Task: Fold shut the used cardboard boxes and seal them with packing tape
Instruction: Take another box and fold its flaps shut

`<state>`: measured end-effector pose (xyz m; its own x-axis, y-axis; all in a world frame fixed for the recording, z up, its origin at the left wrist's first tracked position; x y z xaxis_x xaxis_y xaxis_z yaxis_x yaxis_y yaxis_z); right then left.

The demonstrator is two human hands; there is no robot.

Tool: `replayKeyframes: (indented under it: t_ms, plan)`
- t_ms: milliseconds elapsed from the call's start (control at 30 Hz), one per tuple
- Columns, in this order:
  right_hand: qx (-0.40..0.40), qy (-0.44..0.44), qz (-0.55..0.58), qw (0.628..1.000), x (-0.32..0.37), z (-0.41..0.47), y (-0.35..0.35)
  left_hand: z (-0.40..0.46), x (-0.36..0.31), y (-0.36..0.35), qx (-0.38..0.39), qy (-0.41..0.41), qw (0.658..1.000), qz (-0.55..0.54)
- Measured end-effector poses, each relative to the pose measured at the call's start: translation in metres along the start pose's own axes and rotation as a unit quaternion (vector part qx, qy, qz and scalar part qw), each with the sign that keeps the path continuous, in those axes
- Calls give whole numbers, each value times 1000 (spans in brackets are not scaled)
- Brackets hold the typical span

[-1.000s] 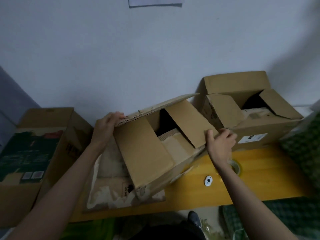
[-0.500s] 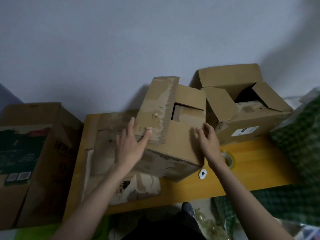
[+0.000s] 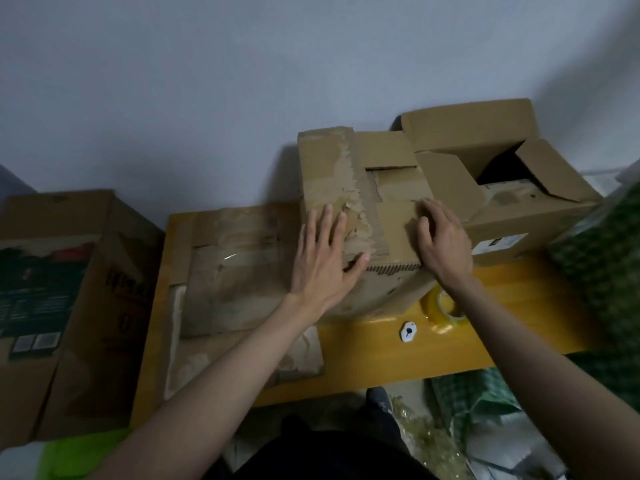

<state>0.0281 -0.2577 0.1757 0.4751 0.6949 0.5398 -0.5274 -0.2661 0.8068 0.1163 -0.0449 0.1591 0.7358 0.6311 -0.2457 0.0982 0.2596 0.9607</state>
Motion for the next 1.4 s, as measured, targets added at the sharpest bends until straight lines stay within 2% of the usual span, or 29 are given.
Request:
replayKeyframes:
  t_ms: [133,200,300,367,467,567,633,700,767,833,900,967,1033,1133,1267,1333,1400]
  plan:
    - [0,55,-51,997,0,28,1,23,-6,-8,34,9,999,-3]
    - [-6,52,-65,996,1,34,0,31,-8,-10,51,11,999,-7]
    - [-58,70,-57,994,23,20,1,36,-10,-3,63,5,997,-46]
    - [-100,124,-5,987,53,-1,0,32,-3,10,39,0,995,-95]
    - [-136,187,72,970,79,-36,-4,10,27,31,-40,-5,989,-139]
    - [-172,209,97,958,86,-74,-10,-29,74,27,-55,50,984,-159]
    - [-145,236,108,955,88,-104,-23,-61,108,6,-10,109,984,-138]
    - [-53,238,111,963,82,-131,-52,-99,139,-26,52,168,977,-117]
    - [86,185,97,974,65,-150,-94,-139,163,-63,114,216,963,-113]
    - [218,94,77,968,45,-164,-139,-176,179,-97,199,243,944,-103]
    - [331,-14,56,942,30,-172,-182,-205,185,-122,290,264,913,-114]
    - [403,-133,66,903,16,-176,-224,-228,185,-141,365,276,877,-147]
    - [413,-274,120,860,5,-178,-259,-241,183,-154,397,293,855,-162]
    - [360,-410,175,819,-7,-179,-300,-246,180,-162,381,305,856,-174]
    - [286,-499,206,791,-6,-179,-330,-244,178,-164,371,311,856,-180]
    - [244,-518,220,790,0,-177,-336,-247,178,-167,369,318,853,-186]
    - [214,-537,278,767,11,-176,-340,-250,178,-168,362,323,855,-186]
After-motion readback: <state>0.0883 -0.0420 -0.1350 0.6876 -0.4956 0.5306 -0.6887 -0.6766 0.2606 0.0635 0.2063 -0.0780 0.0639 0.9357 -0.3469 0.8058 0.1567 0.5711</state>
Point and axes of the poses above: each hand's wrist, its own z-axis towards the middle knuckle, its own y-axis out of the back of the hand, x = y × z, the point moved 5 cm from there along z, towards the middle knuckle, and after that the axes turned 4 degrees about -y, right-handed, at the moved point
